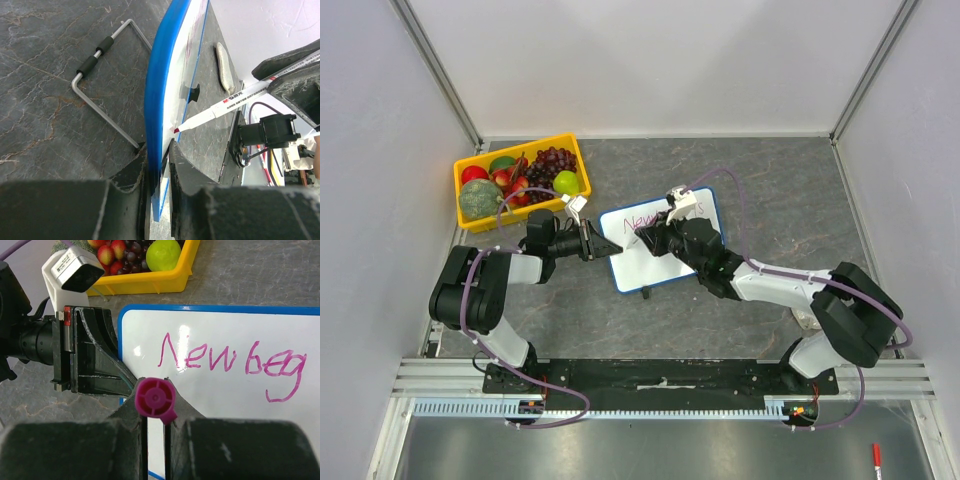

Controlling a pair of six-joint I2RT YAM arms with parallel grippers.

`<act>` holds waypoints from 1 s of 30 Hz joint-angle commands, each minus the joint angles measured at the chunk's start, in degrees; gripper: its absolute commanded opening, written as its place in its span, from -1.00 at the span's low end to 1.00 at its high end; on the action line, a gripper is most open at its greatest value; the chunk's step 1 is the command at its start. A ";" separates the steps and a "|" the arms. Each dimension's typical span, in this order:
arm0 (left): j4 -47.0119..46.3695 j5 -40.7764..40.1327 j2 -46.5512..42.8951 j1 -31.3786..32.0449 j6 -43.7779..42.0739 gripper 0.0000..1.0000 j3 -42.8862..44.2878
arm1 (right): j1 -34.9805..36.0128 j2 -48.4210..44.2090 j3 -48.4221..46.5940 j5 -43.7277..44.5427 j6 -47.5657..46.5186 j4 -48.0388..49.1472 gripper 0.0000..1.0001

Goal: Write a sentence on the whiteboard
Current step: Write with the whiteboard marker on the whiteboard.

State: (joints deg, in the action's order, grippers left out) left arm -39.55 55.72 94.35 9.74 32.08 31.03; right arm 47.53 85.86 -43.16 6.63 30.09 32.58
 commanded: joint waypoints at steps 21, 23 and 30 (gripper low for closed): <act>1.14 -1.67 0.49 0.11 -3.42 -0.96 0.53 | 0.37 -1.84 -1.14 12.00 -0.47 -3.84 -1.00; 1.23 -1.58 0.66 0.11 -3.42 -0.96 0.61 | 0.46 -2.10 -1.23 11.65 -0.38 -3.84 -1.00; 1.23 -1.50 0.58 0.11 -3.34 -0.96 0.61 | 0.37 -5.09 -2.63 9.28 1.46 -3.57 -1.00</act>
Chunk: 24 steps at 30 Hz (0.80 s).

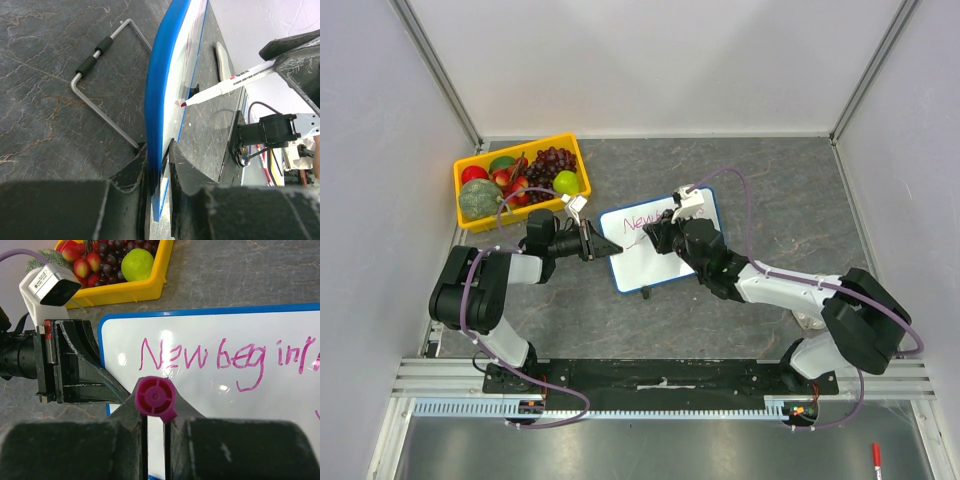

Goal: Write a sentence on the whiteboard
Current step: Write with the whiteboard marker on the whiteboard.

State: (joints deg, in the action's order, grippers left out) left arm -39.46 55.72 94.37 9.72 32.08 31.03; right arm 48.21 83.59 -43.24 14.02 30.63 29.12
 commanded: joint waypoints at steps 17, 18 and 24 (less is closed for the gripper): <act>1.14 -1.32 0.38 0.13 -3.51 -0.96 0.62 | -0.31 2.54 -6.77 0.13 2.15 0.41 -1.00; 1.14 -1.32 0.38 0.13 -3.51 -0.96 0.61 | -0.31 2.45 -6.50 0.13 2.15 0.32 -1.00; 1.23 -1.23 0.38 0.13 -3.51 -0.96 0.62 | -0.31 1.58 -4.75 0.48 2.15 0.05 -1.00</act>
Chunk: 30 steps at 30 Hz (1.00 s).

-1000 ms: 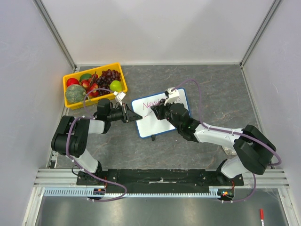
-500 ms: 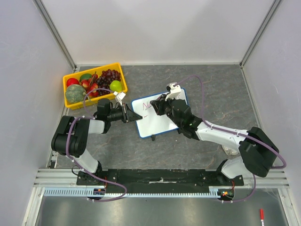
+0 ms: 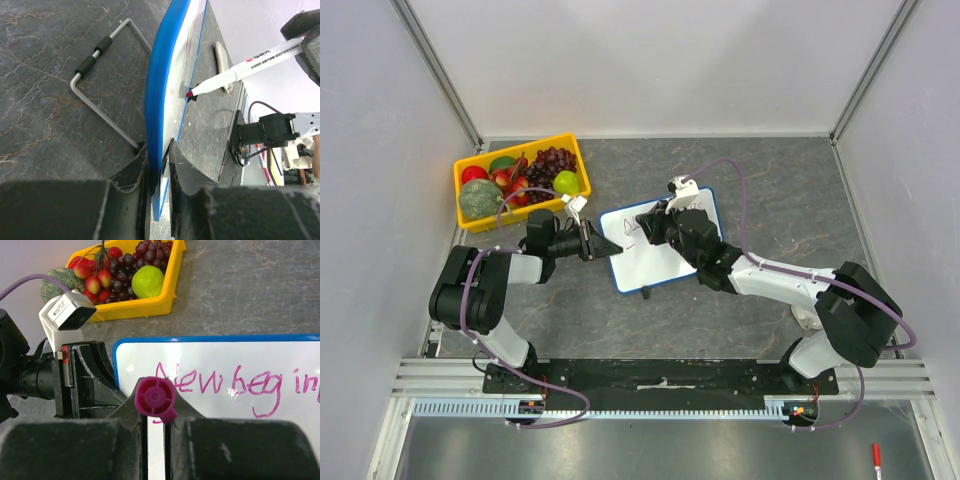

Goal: Write a sentence on the whiteboard
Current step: Write with the whiteboard marker on the whiteboard.

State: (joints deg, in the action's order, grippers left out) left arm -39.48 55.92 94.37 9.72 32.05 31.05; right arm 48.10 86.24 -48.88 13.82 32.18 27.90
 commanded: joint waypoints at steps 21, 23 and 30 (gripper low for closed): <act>1.69 -1.69 0.12 0.13 -3.75 -0.96 0.68 | -0.20 -2.74 4.94 0.33 0.77 -0.21 -1.00; 1.69 -1.69 0.03 0.13 -3.75 -0.96 0.68 | -0.20 -2.92 5.29 0.24 0.69 -0.56 -1.00; 1.78 -1.61 0.03 0.13 -3.93 -0.96 0.68 | -0.20 -3.27 5.99 -0.90 0.69 -1.27 -1.00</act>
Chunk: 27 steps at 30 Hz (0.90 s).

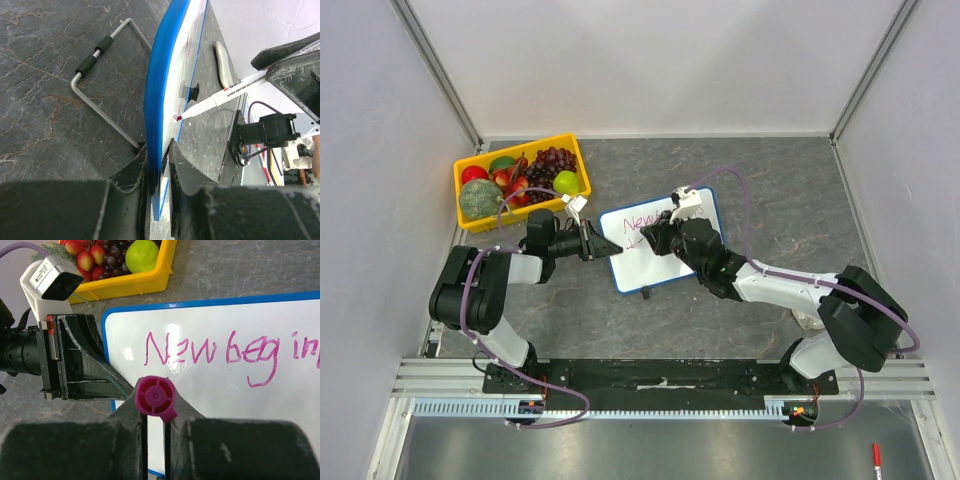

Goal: Write a sentence on the whiteboard
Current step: Write with the whiteboard marker on the whiteboard.

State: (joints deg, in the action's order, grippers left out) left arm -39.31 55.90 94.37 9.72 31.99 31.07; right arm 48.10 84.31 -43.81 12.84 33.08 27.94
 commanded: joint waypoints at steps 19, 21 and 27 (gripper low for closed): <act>1.69 -1.67 0.29 0.13 -3.77 -0.96 0.75 | -0.20 -3.45 2.24 -0.27 -0.47 -3.16 -1.00; 1.69 -1.67 0.20 0.13 -3.86 -0.96 0.57 | -0.20 -3.89 2.06 0.25 -0.56 -3.51 -1.00; 1.69 -1.67 0.29 0.13 -3.77 -0.96 0.57 | -0.20 -5.03 0.75 0.26 -0.39 -3.95 -1.00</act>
State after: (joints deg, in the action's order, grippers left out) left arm -39.16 55.96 94.37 9.72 31.86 31.14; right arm 48.10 81.54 -41.87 11.79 32.99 24.08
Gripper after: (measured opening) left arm 0.204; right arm 0.133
